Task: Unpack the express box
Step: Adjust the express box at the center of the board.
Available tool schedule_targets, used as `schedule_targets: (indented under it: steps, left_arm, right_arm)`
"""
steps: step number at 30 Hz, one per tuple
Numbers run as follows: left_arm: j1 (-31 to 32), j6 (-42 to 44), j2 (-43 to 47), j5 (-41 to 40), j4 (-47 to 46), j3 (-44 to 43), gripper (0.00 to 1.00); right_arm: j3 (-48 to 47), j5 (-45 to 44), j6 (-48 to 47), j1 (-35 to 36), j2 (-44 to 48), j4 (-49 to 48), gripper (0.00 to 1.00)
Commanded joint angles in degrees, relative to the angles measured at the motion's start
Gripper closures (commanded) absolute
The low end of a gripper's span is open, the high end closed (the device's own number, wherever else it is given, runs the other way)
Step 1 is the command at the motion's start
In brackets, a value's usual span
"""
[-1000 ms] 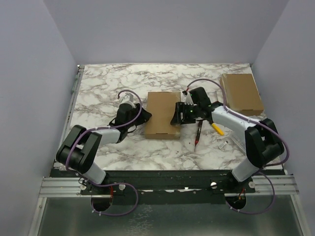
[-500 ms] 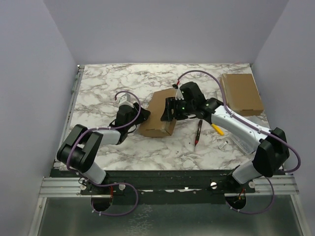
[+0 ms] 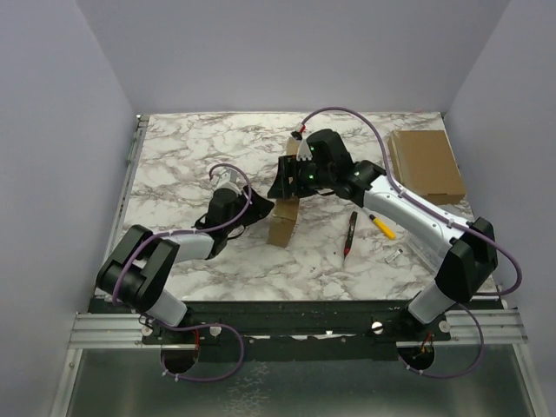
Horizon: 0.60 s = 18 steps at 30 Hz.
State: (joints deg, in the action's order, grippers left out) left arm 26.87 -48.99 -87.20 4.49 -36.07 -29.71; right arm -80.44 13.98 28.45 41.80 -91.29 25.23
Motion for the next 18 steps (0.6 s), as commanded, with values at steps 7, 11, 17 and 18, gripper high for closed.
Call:
schedule_targets:
  steps: [7,11,17,18]
  left_arm:
    - [1.99,0.29,4.81,6.39,5.18,3.89,0.42]
    - [1.51,3.98,10.67,4.06,12.87,2.16,0.38]
    - [-1.38,8.95,21.50,-2.41,26.72,-3.03,0.26]
    - [-1.91,10.01,23.52,-3.81,29.00,-4.27,0.22]
  right_arm:
    - [-0.07,-5.15,-3.29,0.50,-2.31,0.23,0.33]
    - [-0.79,-3.72,-3.96,0.53,-2.23,0.74,0.33]
    - [-7.15,-5.90,-6.36,0.52,-0.27,6.60,0.32]
    - [-8.85,-6.85,-6.98,0.56,0.30,7.91,0.31]
